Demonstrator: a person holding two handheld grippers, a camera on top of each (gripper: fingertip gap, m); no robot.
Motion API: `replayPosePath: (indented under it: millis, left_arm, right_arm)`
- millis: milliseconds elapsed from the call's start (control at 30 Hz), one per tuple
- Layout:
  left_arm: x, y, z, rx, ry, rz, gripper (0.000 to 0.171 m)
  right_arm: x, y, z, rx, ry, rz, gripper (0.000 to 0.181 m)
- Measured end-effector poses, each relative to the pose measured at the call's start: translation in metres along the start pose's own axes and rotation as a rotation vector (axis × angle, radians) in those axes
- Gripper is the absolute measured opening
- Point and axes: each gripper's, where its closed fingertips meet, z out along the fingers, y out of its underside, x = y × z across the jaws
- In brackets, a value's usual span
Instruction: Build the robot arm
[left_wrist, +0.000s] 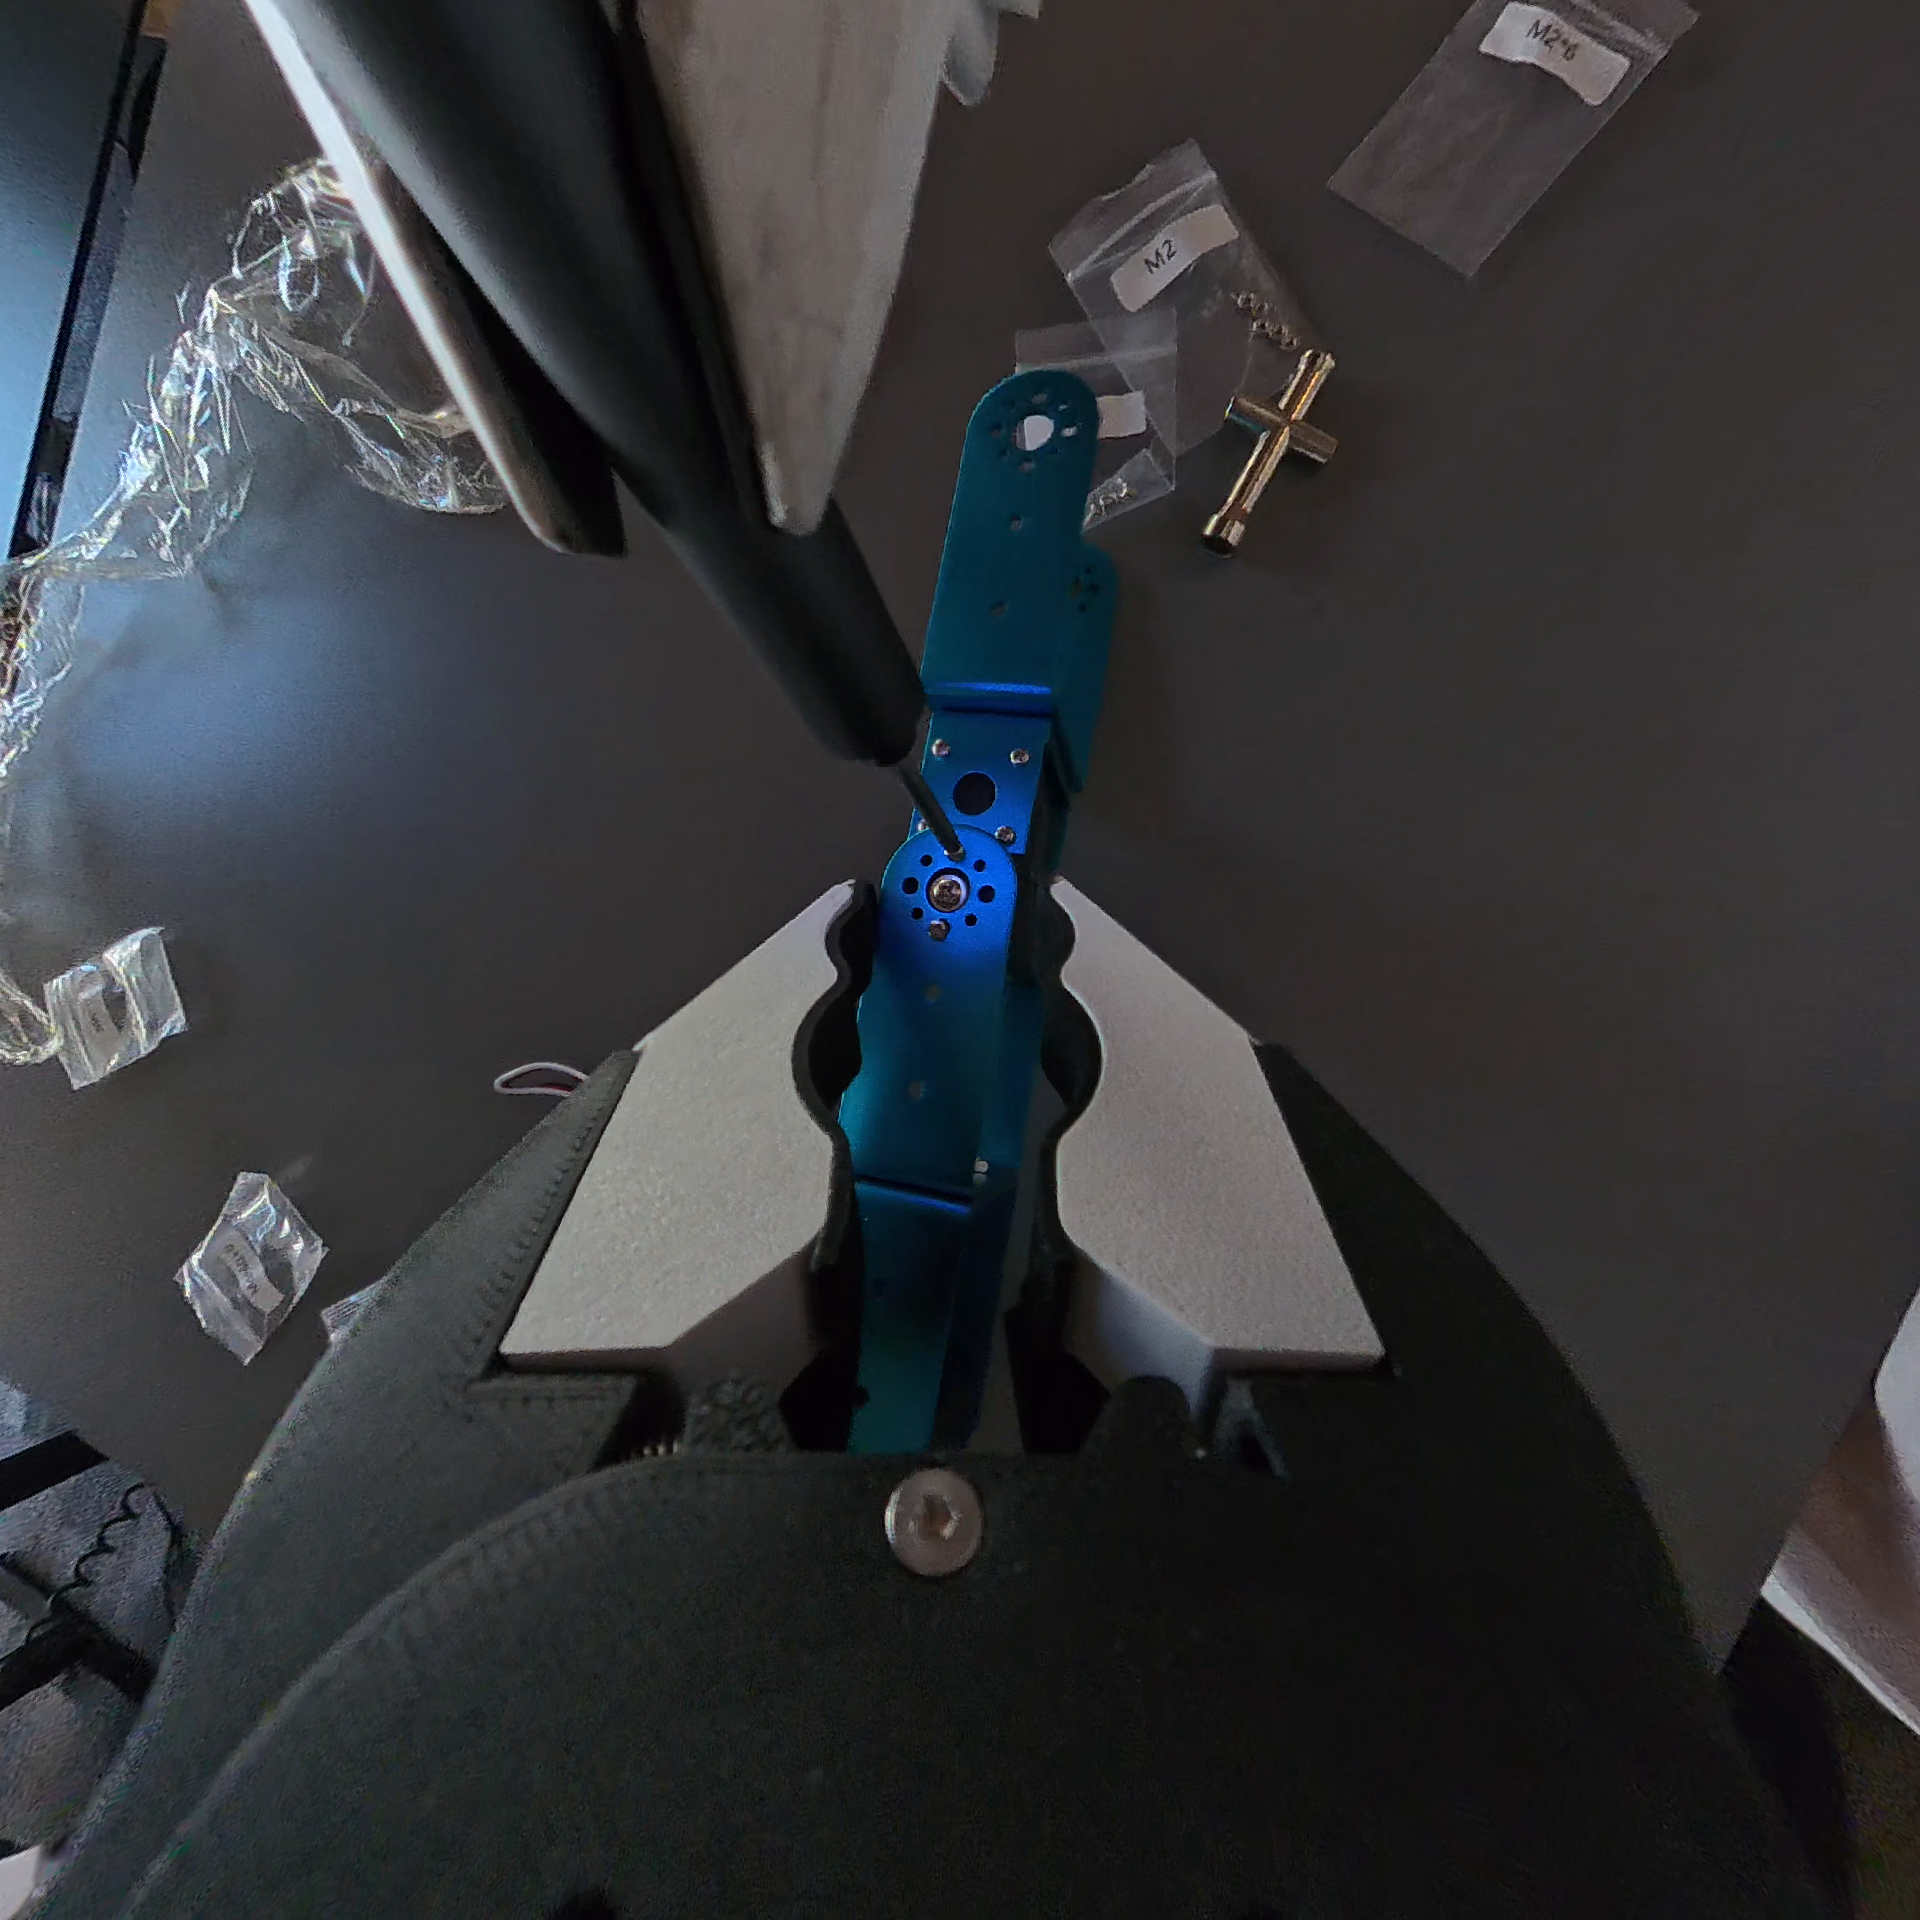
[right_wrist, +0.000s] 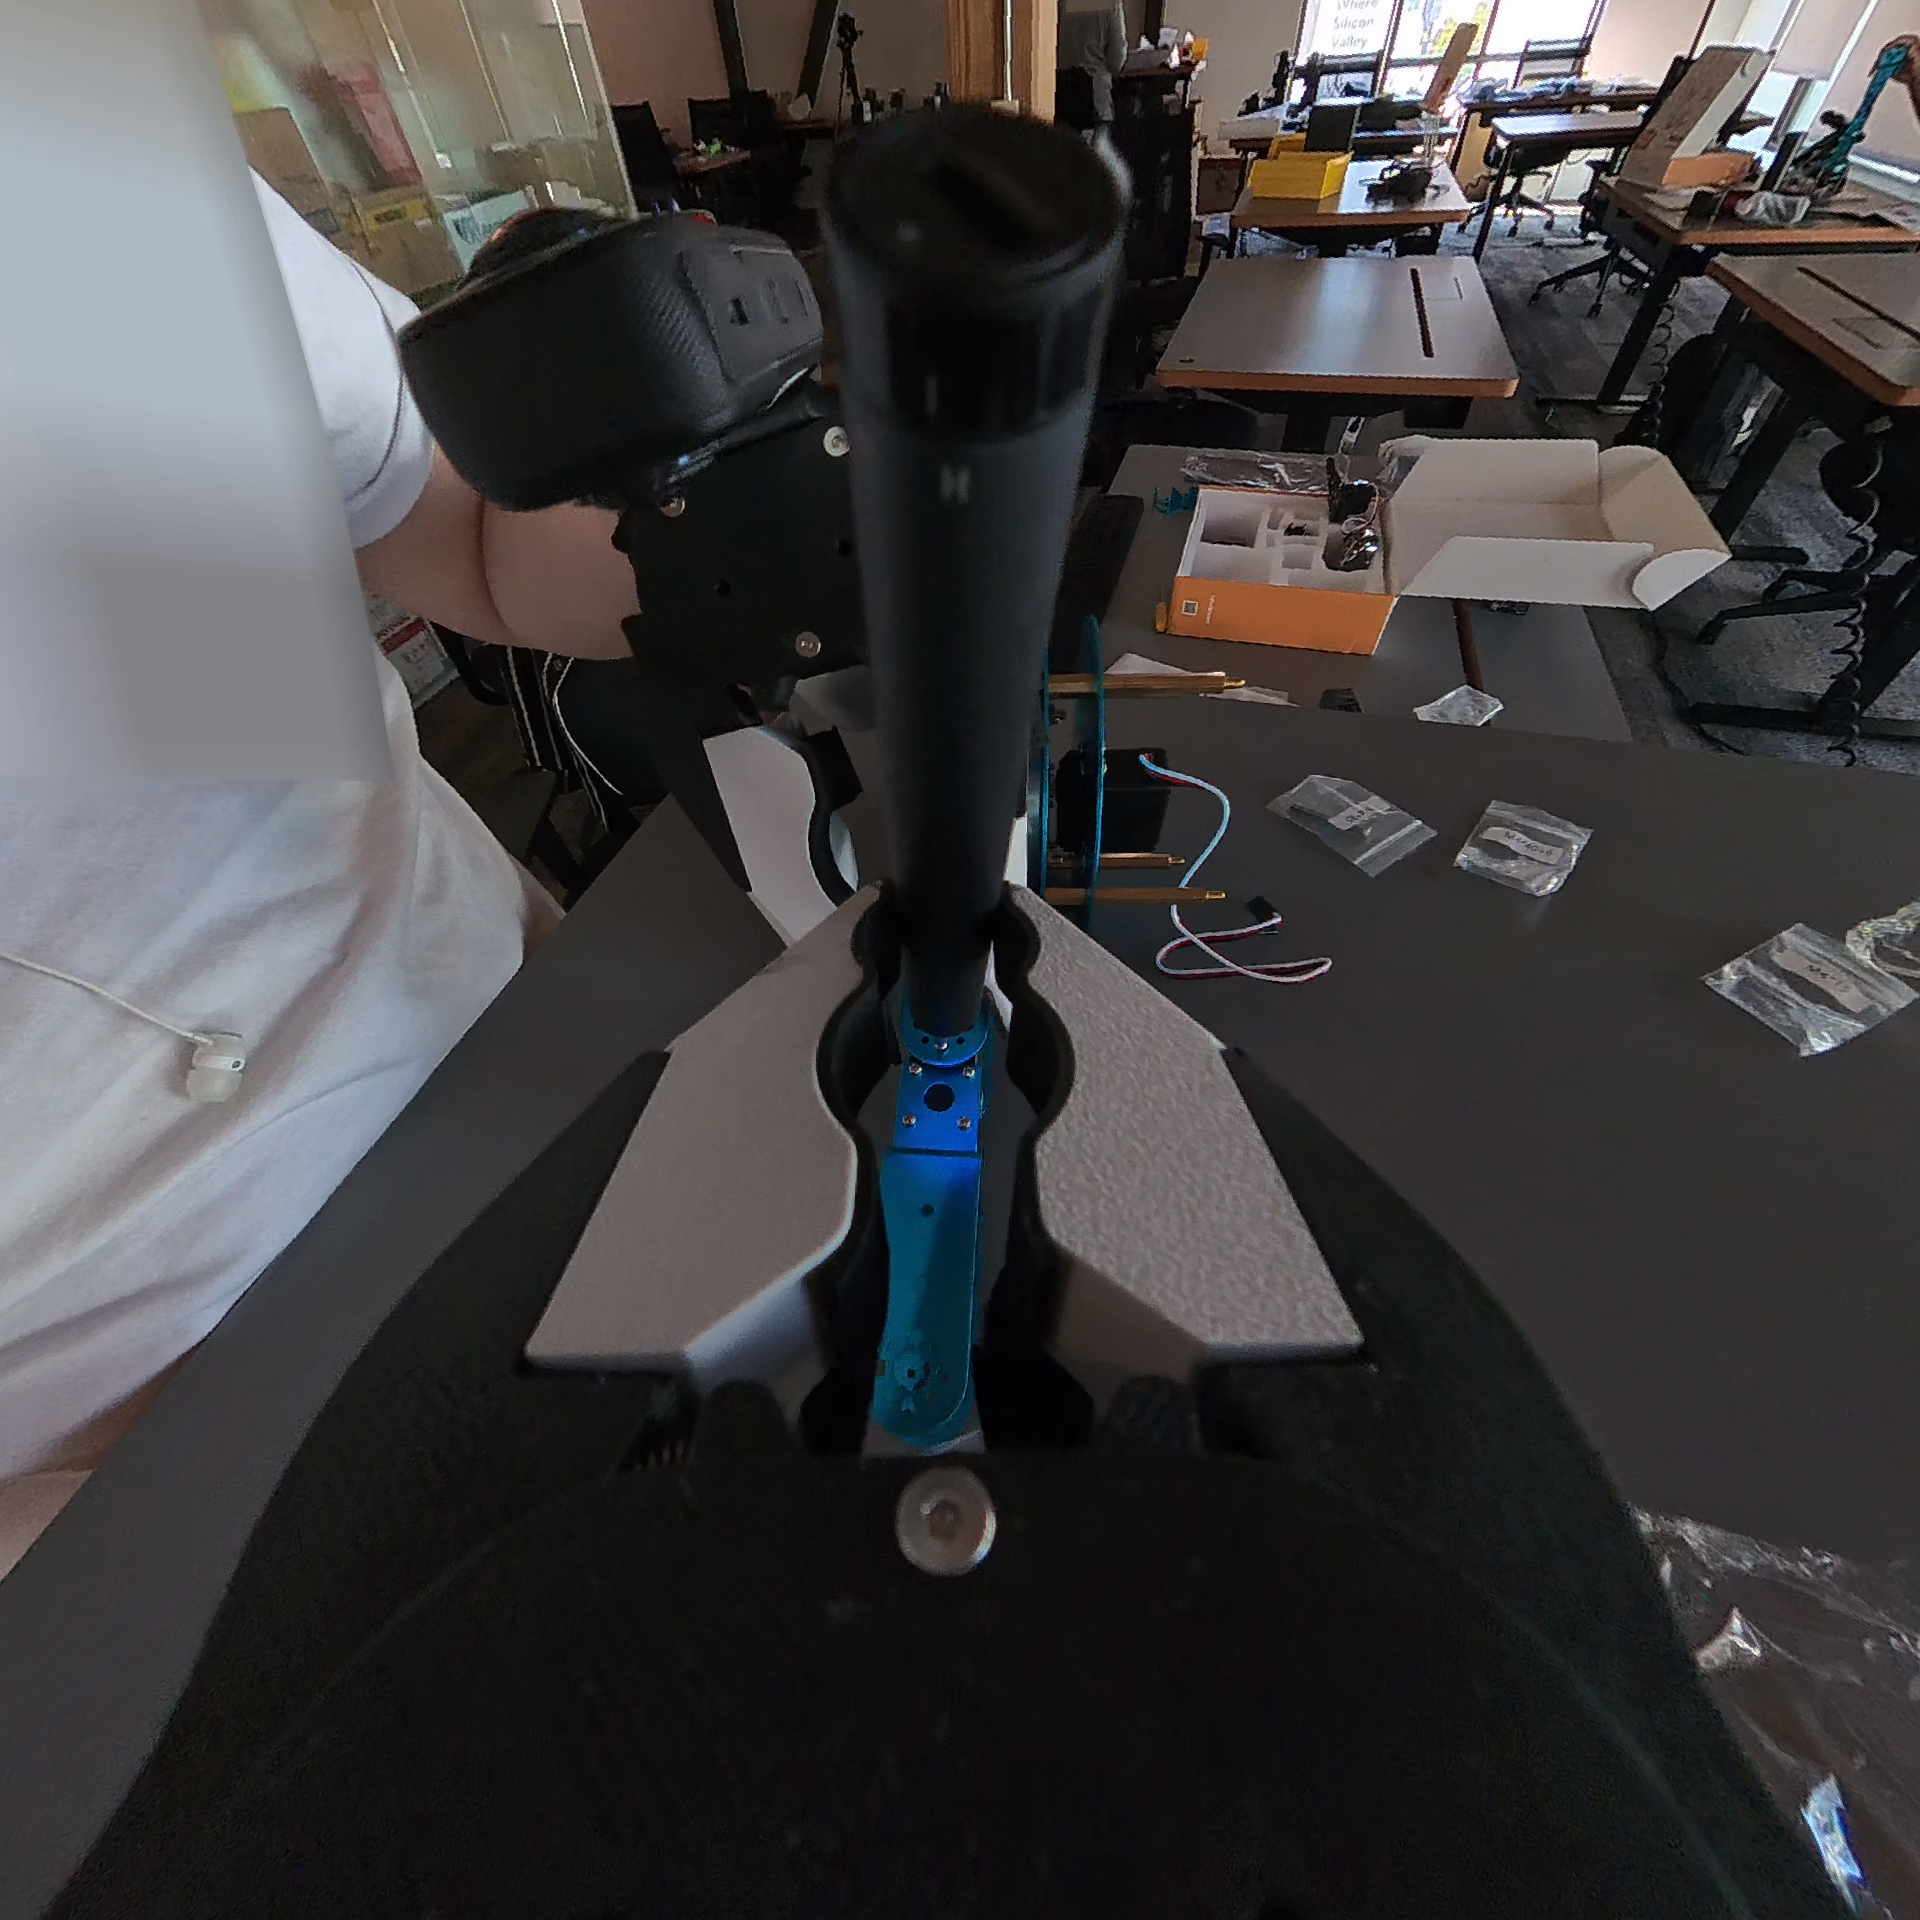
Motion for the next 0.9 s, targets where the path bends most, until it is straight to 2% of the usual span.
replayPosePath:
  millis: [267, 300, 367, 600, 700, 767, 900]
  left_arm:
    - [0.001, 0.002, 0.001, -0.094, 0.034, 0.053, 0.032]
    - [-0.003, 0.000, 0.000, -0.101, 0.016, 0.070, 0.040]
    - [-0.010, -0.001, -0.004, -0.115, -0.008, 0.127, 0.044]
    - [0.005, -0.001, 0.000, -0.104, 0.218, 0.054, 0.040]
    - [0.003, 0.006, 0.004, -0.164, 0.196, 0.040, 0.038]
    - [0.003, 0.009, 0.009, -0.184, 0.160, 0.066, 0.030]
    - [0.003, 0.015, 0.017, -0.215, 0.106, 0.122, 0.028]
  right_arm:
    - [0.000, 0.000, -0.001, 0.001, -0.007, 0.007, 0.017]
    - [-0.001, 0.001, -0.001, 0.000, -0.009, 0.006, 0.016]
    - [-0.001, 0.001, -0.001, 0.001, -0.015, 0.008, 0.017]
    - [-0.001, 0.002, -0.002, 0.006, -0.014, 0.008, 0.017]
    - [0.000, 0.003, -0.003, 0.004, -0.016, 0.007, 0.017]
    - [0.000, 0.003, -0.003, 0.005, -0.017, 0.006, 0.017]
    - [0.000, 0.004, -0.004, 0.004, -0.020, 0.008, 0.017]
